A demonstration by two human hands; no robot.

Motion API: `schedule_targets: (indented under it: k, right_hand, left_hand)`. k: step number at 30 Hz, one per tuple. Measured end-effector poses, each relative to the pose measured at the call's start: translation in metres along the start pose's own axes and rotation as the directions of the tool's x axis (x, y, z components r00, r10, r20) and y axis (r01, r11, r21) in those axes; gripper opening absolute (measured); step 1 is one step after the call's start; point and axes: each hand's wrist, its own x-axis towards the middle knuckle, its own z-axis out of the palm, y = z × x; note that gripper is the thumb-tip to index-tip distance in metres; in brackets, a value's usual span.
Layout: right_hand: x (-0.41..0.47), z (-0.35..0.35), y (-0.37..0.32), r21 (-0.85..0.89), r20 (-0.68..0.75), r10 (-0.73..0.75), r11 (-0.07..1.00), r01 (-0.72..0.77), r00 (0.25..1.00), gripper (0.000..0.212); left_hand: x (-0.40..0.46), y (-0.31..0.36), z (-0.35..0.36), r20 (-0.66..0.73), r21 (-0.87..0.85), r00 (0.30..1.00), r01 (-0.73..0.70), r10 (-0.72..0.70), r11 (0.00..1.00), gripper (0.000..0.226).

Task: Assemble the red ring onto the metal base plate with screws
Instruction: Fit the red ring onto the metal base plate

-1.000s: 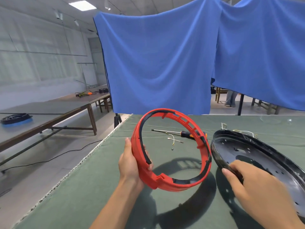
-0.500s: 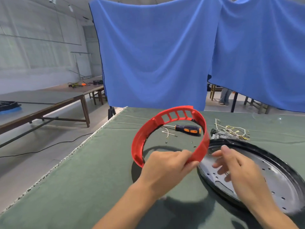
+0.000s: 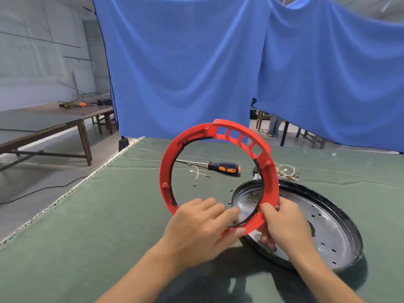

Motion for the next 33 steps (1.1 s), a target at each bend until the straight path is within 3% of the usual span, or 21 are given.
schedule_targets:
  k: [3, 5, 6, 7, 8, 9, 10, 11, 12, 15, 18, 20, 23, 26, 30, 33]
  right_hand:
    - [0.006, -0.001, 0.004, -0.017, -0.044, 0.011, 1.0, -0.012, 0.999, 0.022]
    - [0.01, -0.003, 0.008, -0.022, -0.071, 0.0, 1.0, -0.001, 0.997, 0.027]
    - [0.011, -0.004, 0.01, -0.025, -0.08, -0.009, 1.0, 0.007, 0.997, 0.027]
    - [0.012, -0.004, 0.011, -0.025, -0.083, -0.018, 1.0, 0.016, 0.996, 0.027]
    - [0.012, -0.004, 0.012, -0.02, -0.082, -0.028, 0.999, 0.026, 0.996, 0.028]
    - [0.012, -0.003, 0.013, -0.011, -0.075, -0.039, 0.999, 0.038, 0.996, 0.028]
    - [0.011, -0.002, 0.013, -0.004, -0.061, -0.053, 0.999, 0.053, 0.997, 0.028]
    - [0.011, -0.001, 0.013, -0.003, -0.046, -0.07, 0.998, 0.07, 0.996, 0.029]
    - [0.01, -0.001, 0.013, -0.008, -0.034, -0.084, 0.996, 0.084, 0.996, 0.029]
    - [0.008, -0.001, 0.011, -0.04, 0.025, -0.101, 0.994, 0.102, 0.995, 0.035]
    - [0.0, -0.002, 0.007, -0.142, 0.116, -0.101, 0.983, 0.117, 0.988, 0.056]
    - [-0.006, -0.006, 0.004, -0.322, 0.129, -0.183, 0.922, 0.216, 0.975, 0.059]
    - [-0.015, -0.007, 0.006, -0.595, 0.245, -0.259, 0.721, 0.356, 0.934, 0.043]
    - [-0.018, -0.002, 0.008, -0.707, 0.32, -0.247, 0.58, 0.404, 0.915, 0.021]
    - [-0.021, -0.003, 0.004, -0.736, 0.178, -0.454, 0.527, 0.425, 0.873, 0.019]
    - [-0.025, -0.009, -0.004, -0.676, 0.007, -0.64, 0.563, 0.476, 0.768, 0.031]
  left_hand:
    - [0.001, -0.014, -0.005, -0.198, -0.043, 0.944, 0.261, -0.264, 0.964, 0.022]
    - [0.001, -0.021, -0.005, -0.227, -0.077, 0.833, 0.501, -0.504, 0.862, 0.029]
    - [0.0, -0.024, -0.004, -0.199, -0.132, 0.744, 0.625, -0.638, 0.769, 0.04]
    - [-0.001, -0.026, -0.002, -0.135, -0.246, 0.613, 0.74, -0.778, 0.626, 0.049]
    - [-0.001, -0.027, 0.0, -0.012, -0.4, 0.444, 0.819, -0.896, 0.411, 0.053]
    - [0.0, -0.027, 0.0, 0.166, -0.539, 0.268, 0.831, -0.949, 0.141, 0.051]
    - [0.001, -0.029, -0.001, 0.362, -0.632, 0.149, 0.765, -0.92, -0.124, 0.043]
    - [0.0, -0.03, -0.001, 0.512, -0.675, 0.103, 0.662, -0.853, -0.325, 0.029]
    - [-0.001, -0.03, -0.001, 0.594, -0.679, 0.095, 0.591, -0.799, -0.435, 0.015]
    - [-0.003, -0.029, -0.003, 0.557, -0.728, 0.105, 0.54, -0.824, -0.423, 0.017]
    - [-0.003, -0.034, -0.007, 0.491, -0.76, 0.001, 0.489, -0.871, -0.428, 0.025]
    - [-0.007, -0.041, -0.012, 0.463, -0.77, -0.057, 0.469, -0.884, -0.434, 0.025]
    - [-0.015, -0.052, -0.016, 0.426, -0.776, -0.14, 0.451, -0.894, -0.44, 0.026]
    - [-0.02, -0.058, -0.017, 0.402, -0.769, -0.2, 0.456, -0.893, -0.448, 0.028]
    - [-0.024, -0.063, -0.018, 0.381, -0.763, -0.239, 0.464, -0.893, -0.45, 0.032]
    - [-0.025, -0.065, -0.019, 0.382, -0.762, -0.247, 0.461, -0.891, -0.455, 0.034]
